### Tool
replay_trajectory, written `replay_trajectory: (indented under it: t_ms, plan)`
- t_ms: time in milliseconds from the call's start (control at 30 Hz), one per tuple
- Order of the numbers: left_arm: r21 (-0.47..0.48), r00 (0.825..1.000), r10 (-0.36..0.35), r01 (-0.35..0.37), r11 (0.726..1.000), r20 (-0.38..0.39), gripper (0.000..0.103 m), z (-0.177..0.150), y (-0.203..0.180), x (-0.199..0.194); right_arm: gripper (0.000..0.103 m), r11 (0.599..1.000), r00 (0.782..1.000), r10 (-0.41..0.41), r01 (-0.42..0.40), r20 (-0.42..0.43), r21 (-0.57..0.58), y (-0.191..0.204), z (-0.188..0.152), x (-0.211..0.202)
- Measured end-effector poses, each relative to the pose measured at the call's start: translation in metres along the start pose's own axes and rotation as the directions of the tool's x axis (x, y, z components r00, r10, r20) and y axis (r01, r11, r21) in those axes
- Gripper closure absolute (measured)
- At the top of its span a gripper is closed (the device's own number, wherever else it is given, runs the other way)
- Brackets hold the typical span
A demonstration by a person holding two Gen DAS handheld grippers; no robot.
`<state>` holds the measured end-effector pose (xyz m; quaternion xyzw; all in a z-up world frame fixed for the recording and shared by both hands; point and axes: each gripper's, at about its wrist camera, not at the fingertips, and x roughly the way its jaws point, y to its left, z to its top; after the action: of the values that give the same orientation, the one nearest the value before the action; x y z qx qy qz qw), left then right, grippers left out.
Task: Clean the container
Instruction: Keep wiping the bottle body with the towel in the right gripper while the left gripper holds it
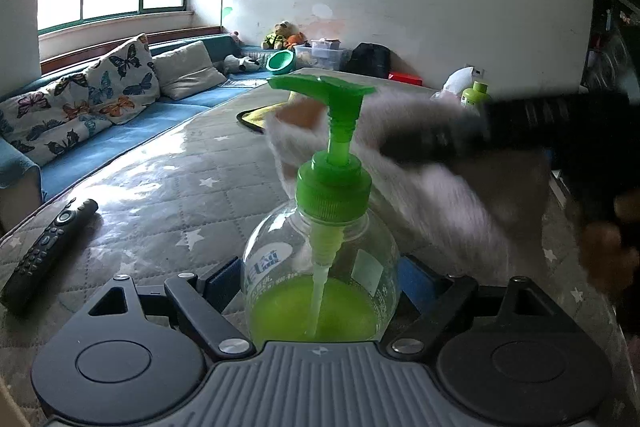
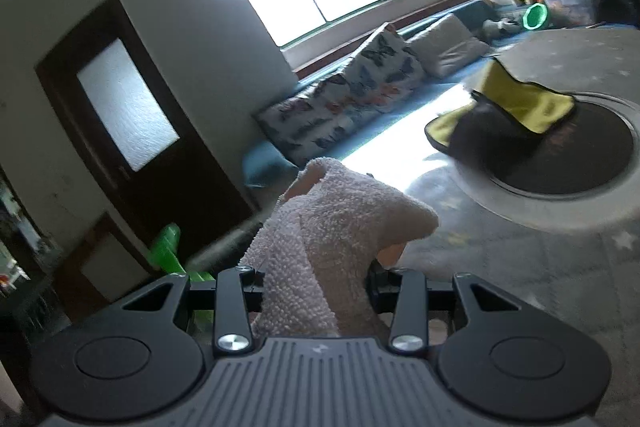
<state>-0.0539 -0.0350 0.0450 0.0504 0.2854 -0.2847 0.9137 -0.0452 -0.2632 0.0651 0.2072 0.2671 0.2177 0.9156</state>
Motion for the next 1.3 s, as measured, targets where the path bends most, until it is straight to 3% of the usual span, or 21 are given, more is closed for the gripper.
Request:
replay_trajectory:
  t_ms: [400,600,900,1100,1300]
  plan:
    - [-0.018,1.000,0.010,-0.010,1.000,-0.001,0.016,0.000,0.000,-0.002,0.063,0.994,0.988,-0.101,0.096,-0.118,-0.051,-0.010,-0.026,0.034]
    - [-0.048,0.999,0.042,-0.043,0.998,-0.009,0.016,0.001,-0.004,-0.003,0.063,0.982,0.977,-0.151,0.132,-0.151,-0.131,-0.008,-0.045,0.032]
    - [-0.055,0.996,0.083,-0.084,0.995,-0.025,0.015,0.001,-0.008,0.003,0.063,0.982,0.977,-0.154,0.135,-0.148,-0.131,-0.010,-0.050,0.012]
    - [-0.006,0.999,0.036,-0.036,0.999,-0.007,0.016,-0.002,-0.005,0.002,0.063,0.987,0.985,-0.138,0.128,-0.101,-0.099,-0.011,-0.038,-0.003]
    - [0.094,0.996,-0.087,0.087,0.992,0.003,0.016,-0.005,-0.011,0.003,0.063,0.995,0.997,-0.077,0.076,-0.015,-0.071,-0.002,-0.011,-0.017]
